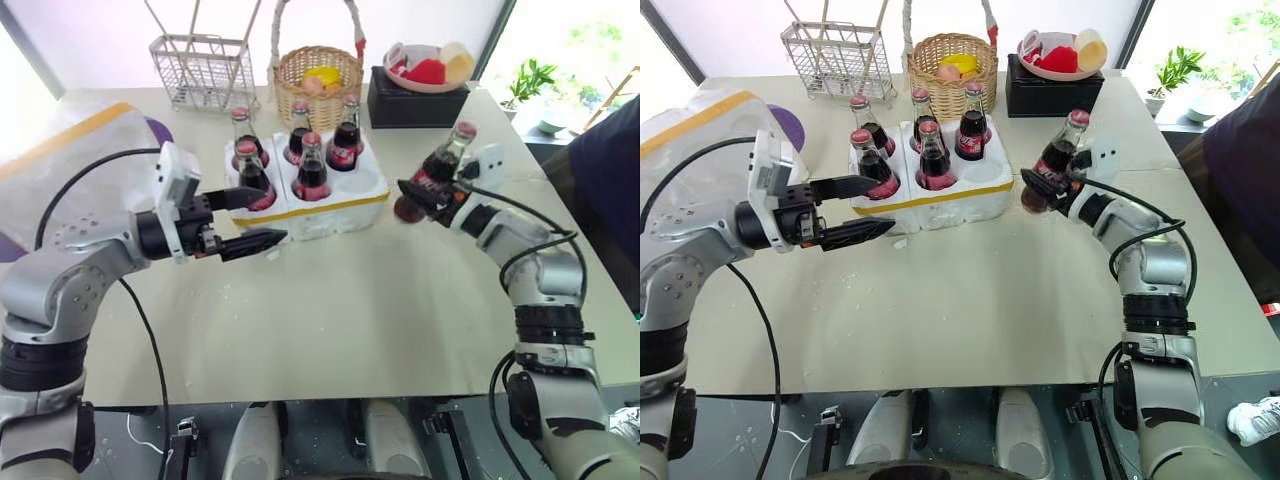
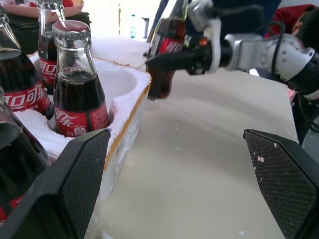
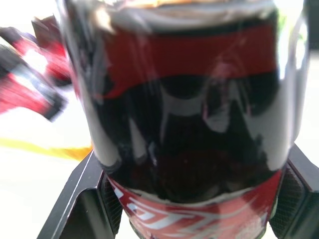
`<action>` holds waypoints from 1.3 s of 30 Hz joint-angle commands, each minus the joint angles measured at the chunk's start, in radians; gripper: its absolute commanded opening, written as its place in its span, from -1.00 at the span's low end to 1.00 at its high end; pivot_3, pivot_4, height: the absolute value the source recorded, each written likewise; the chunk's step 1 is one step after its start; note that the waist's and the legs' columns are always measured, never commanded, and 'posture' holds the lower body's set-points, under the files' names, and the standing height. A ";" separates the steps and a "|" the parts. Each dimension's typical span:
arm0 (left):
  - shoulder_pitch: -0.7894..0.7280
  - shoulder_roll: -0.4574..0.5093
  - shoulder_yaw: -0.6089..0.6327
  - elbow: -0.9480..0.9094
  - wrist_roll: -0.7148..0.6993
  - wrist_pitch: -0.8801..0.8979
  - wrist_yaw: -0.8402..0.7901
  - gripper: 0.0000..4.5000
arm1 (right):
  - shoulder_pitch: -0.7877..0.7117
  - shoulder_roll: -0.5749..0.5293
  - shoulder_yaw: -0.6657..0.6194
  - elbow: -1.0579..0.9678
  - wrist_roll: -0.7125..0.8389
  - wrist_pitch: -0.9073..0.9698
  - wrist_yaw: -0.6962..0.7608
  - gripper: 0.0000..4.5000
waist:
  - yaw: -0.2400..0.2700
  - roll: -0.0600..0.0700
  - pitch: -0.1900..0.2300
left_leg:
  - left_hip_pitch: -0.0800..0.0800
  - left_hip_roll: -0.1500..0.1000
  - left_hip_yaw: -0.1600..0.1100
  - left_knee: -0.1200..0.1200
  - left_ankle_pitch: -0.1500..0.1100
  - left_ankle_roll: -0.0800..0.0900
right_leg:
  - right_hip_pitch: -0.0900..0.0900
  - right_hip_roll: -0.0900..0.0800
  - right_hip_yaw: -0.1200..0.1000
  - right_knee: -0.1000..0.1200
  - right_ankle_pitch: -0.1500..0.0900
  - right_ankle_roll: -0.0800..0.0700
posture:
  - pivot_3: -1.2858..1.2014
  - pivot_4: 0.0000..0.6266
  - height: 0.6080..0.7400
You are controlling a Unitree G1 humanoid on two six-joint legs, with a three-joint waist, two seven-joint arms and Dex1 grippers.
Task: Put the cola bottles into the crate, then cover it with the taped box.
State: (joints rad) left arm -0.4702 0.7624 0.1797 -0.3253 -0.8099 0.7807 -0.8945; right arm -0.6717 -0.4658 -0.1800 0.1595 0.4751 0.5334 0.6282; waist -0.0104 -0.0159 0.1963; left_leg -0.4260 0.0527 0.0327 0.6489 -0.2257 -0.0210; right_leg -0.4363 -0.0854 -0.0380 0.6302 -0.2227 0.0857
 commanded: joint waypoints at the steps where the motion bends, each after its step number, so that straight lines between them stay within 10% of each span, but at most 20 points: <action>1: 0.004 0.011 0.041 -0.039 -0.022 0.000 0.016 1.00 | -0.125 -0.019 -0.031 -0.121 0.071 -0.008 0.042 0.27 | -0.004 0.000 0.000 | 0.000 0.000 0.000 0.000 0.000 0.000 | 0.000 0.000 0.000 0.000 0.000 0.000 | 0.03 -0.52 1.00; 26: 0.048 0.016 0.077 -0.067 -0.031 -0.008 0.068 1.00 | -0.348 0.147 0.269 0.441 -0.283 -0.183 0.059 0.27 | -0.007 -0.001 0.000 | 0.001 0.001 0.000 0.000 0.000 0.000 | 0.000 0.002 0.002 0.000 0.000 0.000 | 0.03 -0.52 1.00; 30: 0.073 0.046 0.100 -0.061 -0.025 -0.012 0.061 1.00 | -0.341 0.146 0.270 0.435 -0.287 -0.152 0.083 0.94 | -0.007 -0.001 -0.001 | 0.003 0.001 0.000 0.001 0.001 -0.001 | 0.002 0.002 0.002 0.001 0.000 -0.001 | 0.03 -0.52 1.00; 39: 0.281 0.420 0.328 0.184 0.113 -0.093 -0.244 1.00 | -0.282 -0.038 0.146 0.016 -0.104 0.137 0.217 0.94 | -0.002 0.000 0.000 | -0.002 0.002 0.001 -0.002 0.001 -0.001 | -0.004 0.002 0.002 0.001 0.000 -0.001 | 0.03 -0.52 1.00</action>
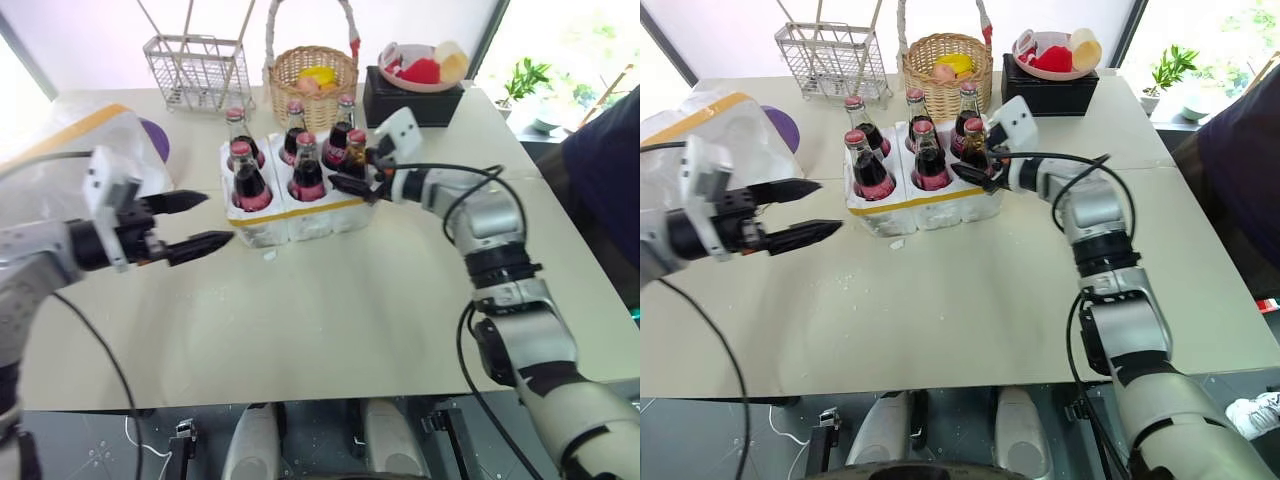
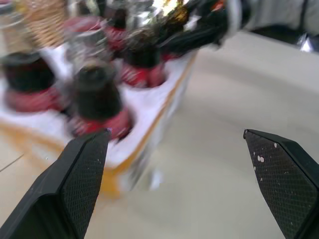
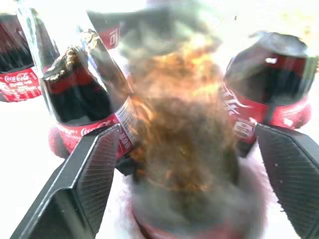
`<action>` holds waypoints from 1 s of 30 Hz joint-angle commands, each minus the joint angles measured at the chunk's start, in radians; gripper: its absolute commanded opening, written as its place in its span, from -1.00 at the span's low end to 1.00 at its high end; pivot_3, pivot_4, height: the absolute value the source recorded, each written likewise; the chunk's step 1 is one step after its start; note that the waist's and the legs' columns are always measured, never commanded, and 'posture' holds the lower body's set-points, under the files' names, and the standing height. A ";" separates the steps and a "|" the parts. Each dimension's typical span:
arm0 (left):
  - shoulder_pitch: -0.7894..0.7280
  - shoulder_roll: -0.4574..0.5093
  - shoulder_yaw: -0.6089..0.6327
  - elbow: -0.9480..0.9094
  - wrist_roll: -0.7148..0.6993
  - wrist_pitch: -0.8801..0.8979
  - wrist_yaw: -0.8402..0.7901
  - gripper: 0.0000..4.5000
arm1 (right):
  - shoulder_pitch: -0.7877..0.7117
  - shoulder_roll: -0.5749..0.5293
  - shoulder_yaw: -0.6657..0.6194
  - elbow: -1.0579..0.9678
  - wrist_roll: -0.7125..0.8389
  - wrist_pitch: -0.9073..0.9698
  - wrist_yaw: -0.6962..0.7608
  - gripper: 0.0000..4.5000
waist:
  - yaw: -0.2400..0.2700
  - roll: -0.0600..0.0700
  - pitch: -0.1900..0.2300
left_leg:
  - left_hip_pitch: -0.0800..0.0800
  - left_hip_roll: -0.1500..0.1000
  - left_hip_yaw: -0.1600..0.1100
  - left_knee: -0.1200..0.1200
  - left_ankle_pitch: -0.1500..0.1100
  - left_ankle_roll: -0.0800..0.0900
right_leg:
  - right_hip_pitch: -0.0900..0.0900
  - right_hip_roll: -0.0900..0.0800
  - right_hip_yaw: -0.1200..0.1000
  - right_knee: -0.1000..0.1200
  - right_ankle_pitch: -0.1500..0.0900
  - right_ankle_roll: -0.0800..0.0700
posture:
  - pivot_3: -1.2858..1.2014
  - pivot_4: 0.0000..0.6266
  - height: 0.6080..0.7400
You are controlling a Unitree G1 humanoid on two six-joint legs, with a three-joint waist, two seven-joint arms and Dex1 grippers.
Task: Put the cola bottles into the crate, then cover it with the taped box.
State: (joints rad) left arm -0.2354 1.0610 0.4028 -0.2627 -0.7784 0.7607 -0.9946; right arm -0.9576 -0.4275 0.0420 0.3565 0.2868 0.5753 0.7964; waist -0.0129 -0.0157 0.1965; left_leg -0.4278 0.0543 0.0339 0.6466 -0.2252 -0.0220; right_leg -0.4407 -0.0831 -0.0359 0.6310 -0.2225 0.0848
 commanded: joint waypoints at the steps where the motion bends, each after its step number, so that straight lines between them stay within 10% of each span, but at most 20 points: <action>1: 0.073 0.185 0.128 0.203 0.123 -0.105 -0.211 1.00 | 0.018 -0.112 -0.096 -0.229 0.109 0.133 0.063 0.94 | 0.000 0.000 0.000 | -0.001 0.000 0.000 0.000 0.000 0.000 | -0.001 0.000 0.000 -0.001 0.000 0.000 | 0.03 -0.52 1.00; 10: -0.079 0.568 -0.151 1.048 0.571 -0.691 -0.455 1.00 | 0.112 -0.287 -0.178 -0.420 0.193 0.281 0.066 0.94 | -0.003 0.000 0.000 | 0.001 0.005 0.009 -0.002 -0.001 -0.001 | -0.004 -0.001 0.000 -0.002 -0.004 -0.009 | 0.03 -0.52 1.00; 20: -0.808 0.378 -0.575 1.472 1.095 -0.897 -0.245 1.00 | 0.160 -0.334 -0.218 -0.501 0.246 0.356 0.030 0.94 | 0.019 -0.002 -0.001 | -0.001 0.007 0.014 0.001 0.000 0.000 | -0.006 0.002 0.003 0.001 -0.001 -0.004 | 0.03 -0.52 1.00; 30: -0.951 0.242 -0.650 1.604 1.226 -0.849 -0.144 1.00 | 0.208 -0.371 -0.265 -0.570 0.285 0.411 -0.031 0.94 | 0.019 -0.004 0.000 | -0.002 0.007 0.014 0.001 -0.001 0.000 | -0.007 0.002 0.004 0.001 -0.001 -0.005 | 0.03 -0.52 1.00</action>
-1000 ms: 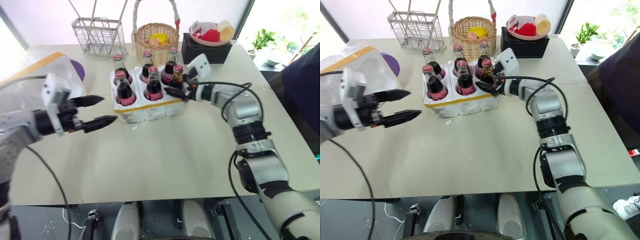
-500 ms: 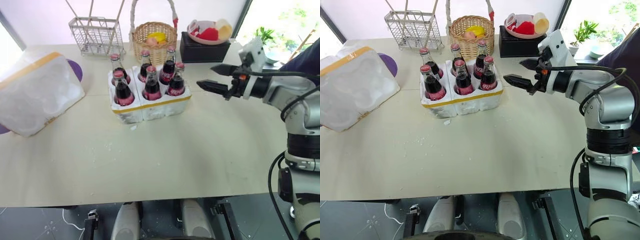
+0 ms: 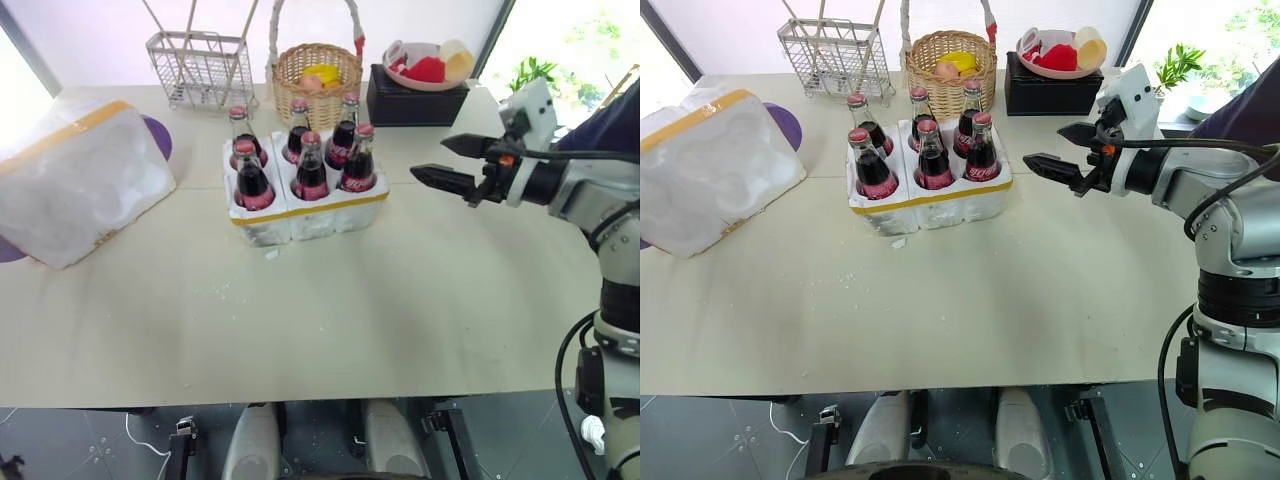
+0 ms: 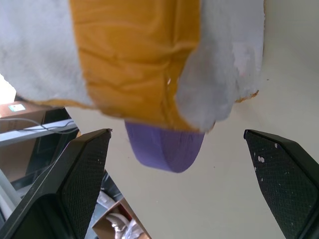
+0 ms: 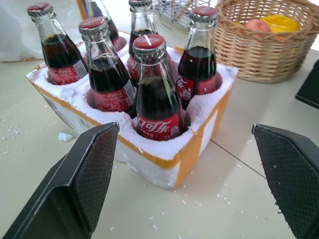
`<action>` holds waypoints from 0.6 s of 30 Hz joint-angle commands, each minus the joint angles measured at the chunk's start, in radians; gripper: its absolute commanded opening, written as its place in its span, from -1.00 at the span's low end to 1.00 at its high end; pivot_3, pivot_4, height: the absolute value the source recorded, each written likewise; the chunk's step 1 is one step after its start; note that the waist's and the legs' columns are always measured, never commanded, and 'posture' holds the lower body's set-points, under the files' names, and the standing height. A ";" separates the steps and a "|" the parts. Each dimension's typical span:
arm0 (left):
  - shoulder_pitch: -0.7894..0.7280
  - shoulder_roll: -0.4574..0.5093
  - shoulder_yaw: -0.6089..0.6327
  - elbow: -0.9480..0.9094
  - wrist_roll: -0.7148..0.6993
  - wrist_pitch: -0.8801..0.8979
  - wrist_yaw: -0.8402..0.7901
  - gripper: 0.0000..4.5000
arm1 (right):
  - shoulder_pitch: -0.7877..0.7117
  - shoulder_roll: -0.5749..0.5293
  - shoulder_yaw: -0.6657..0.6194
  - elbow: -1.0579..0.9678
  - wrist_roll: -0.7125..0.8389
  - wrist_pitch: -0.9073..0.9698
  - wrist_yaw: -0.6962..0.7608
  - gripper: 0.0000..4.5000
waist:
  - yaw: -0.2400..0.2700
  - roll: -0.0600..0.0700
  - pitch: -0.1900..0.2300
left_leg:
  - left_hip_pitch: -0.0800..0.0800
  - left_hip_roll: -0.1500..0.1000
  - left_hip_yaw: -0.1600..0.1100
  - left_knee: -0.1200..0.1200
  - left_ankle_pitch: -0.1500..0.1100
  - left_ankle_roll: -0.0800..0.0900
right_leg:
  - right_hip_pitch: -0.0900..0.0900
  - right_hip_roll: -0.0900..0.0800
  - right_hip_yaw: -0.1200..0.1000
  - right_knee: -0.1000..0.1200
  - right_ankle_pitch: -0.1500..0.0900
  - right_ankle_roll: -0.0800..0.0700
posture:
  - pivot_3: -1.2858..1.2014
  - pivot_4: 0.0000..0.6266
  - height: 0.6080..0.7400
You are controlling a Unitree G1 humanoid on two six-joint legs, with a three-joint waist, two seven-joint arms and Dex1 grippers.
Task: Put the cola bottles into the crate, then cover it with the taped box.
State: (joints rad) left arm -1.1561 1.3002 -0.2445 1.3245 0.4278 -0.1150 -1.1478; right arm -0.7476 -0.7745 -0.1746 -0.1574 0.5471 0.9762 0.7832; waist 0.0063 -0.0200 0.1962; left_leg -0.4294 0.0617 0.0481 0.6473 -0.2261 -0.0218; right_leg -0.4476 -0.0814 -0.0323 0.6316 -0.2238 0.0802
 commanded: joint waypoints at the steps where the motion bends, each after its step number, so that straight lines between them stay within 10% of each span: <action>1: -0.036 -0.006 -0.001 0.021 0.021 0.046 -0.008 1.00 | 0.002 -0.026 -0.052 -0.063 0.027 0.014 -0.025 0.94 | 0.000 0.000 0.000 | 0.000 0.000 0.000 0.000 0.000 0.000 | 0.000 0.000 0.000 0.000 0.000 0.000 | 0.03 -0.52 1.00; 18: -0.211 -0.061 -0.028 0.033 0.089 0.240 -0.176 1.00 | 0.078 -0.067 -0.100 -0.175 0.112 0.035 -0.044 0.94 | 0.000 -0.002 0.000 | 0.000 0.000 0.000 0.001 0.000 0.000 | 0.000 0.000 0.000 0.000 0.000 0.000 | 0.03 -0.52 1.00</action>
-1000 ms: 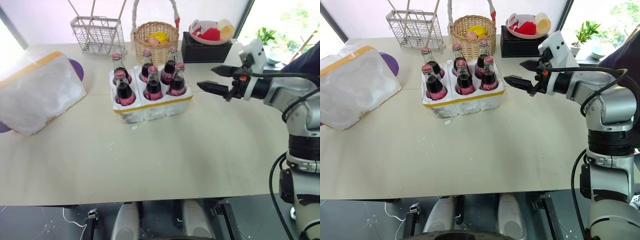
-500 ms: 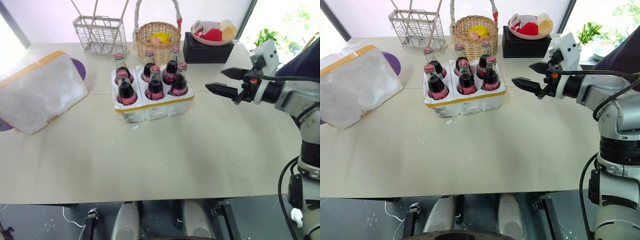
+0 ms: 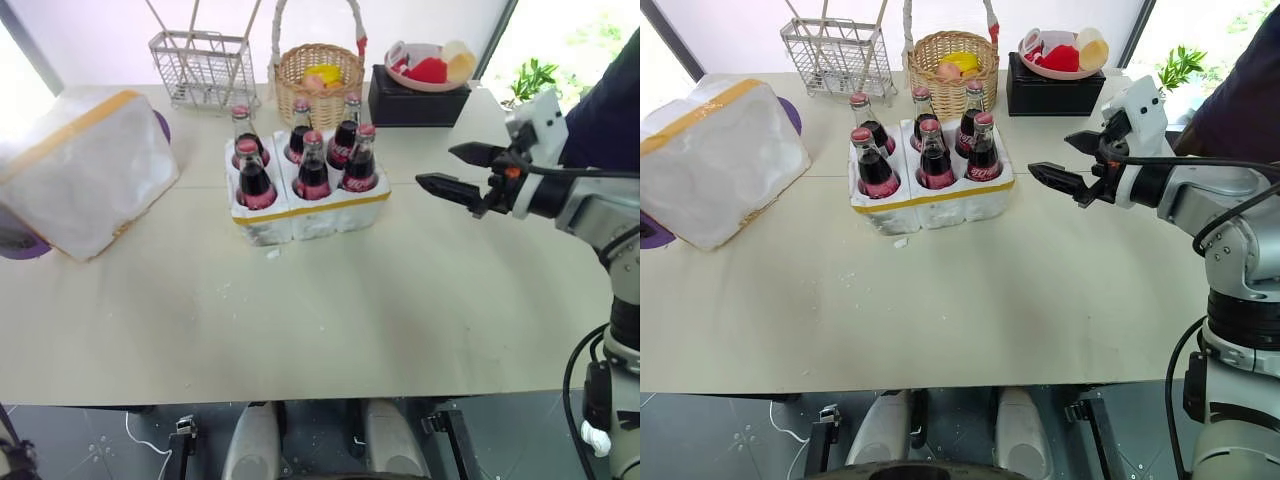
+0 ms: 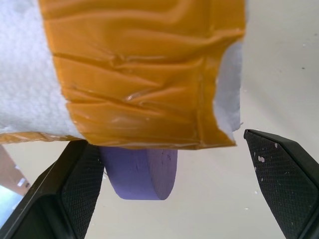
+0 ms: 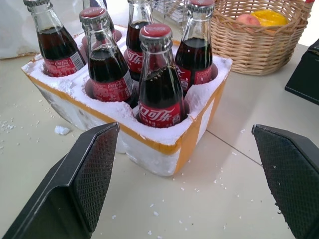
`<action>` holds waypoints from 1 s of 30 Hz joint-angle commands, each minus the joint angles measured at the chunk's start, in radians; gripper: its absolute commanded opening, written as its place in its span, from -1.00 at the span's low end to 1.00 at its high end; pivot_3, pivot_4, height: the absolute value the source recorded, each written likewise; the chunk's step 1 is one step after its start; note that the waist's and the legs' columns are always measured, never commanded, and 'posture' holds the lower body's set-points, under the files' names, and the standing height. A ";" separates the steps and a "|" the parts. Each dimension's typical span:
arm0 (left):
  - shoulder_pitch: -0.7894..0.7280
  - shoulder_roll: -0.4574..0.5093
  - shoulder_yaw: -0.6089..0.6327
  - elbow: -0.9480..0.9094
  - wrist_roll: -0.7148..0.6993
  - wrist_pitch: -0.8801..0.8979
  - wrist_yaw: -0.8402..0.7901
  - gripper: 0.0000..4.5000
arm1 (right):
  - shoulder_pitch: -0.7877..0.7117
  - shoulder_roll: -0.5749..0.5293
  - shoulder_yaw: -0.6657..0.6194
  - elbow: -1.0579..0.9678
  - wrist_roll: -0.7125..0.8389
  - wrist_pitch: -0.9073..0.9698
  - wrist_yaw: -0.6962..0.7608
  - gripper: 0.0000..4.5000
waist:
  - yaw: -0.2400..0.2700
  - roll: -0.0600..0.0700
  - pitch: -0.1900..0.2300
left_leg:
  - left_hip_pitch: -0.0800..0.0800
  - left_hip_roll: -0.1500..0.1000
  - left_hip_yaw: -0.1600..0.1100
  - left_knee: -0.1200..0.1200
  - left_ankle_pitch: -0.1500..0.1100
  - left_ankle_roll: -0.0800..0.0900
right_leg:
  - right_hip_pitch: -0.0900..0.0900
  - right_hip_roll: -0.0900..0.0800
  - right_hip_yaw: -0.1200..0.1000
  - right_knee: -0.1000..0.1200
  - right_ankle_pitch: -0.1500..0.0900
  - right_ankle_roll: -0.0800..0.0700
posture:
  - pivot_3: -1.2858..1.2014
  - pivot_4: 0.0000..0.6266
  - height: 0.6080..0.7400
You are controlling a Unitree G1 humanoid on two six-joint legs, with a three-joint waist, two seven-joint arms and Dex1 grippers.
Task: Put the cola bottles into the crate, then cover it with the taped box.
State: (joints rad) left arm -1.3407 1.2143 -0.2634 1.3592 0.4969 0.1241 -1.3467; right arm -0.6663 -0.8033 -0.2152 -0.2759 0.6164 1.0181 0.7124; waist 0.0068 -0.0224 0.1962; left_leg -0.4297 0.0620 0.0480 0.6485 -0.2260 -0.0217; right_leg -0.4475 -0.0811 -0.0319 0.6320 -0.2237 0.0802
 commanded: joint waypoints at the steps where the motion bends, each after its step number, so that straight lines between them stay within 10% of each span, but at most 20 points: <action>1: -0.026 0.028 -0.011 -0.002 0.025 0.001 0.015 1.00 | 0.002 -0.047 -0.063 -0.064 0.053 -0.007 0.036 0.94 | -0.001 0.000 0.000 | 0.000 0.000 0.000 0.000 0.000 0.000 | 0.000 0.000 0.000 0.000 0.000 0.000 | 0.03 -0.52 1.00; 30: 0.059 -0.024 0.082 0.015 -0.033 0.038 0.184 1.00 | 0.059 -0.110 -0.108 -0.153 0.212 -0.053 0.125 0.94 | 0.003 -0.001 -0.001 | 0.000 0.000 0.000 0.002 0.000 0.000 | 0.001 0.000 0.000 0.001 0.000 0.000 | 0.03 -0.52 1.00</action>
State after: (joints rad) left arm -1.2788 1.1800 -0.2093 1.3734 0.4879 0.1458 -1.1741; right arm -0.5988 -0.8905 -0.2982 -0.4090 0.8107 0.9854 0.8400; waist 0.0096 -0.0234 0.1956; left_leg -0.4294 0.0622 0.0479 0.6502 -0.2260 -0.0216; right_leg -0.4469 -0.0808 -0.0319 0.6335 -0.2234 0.0806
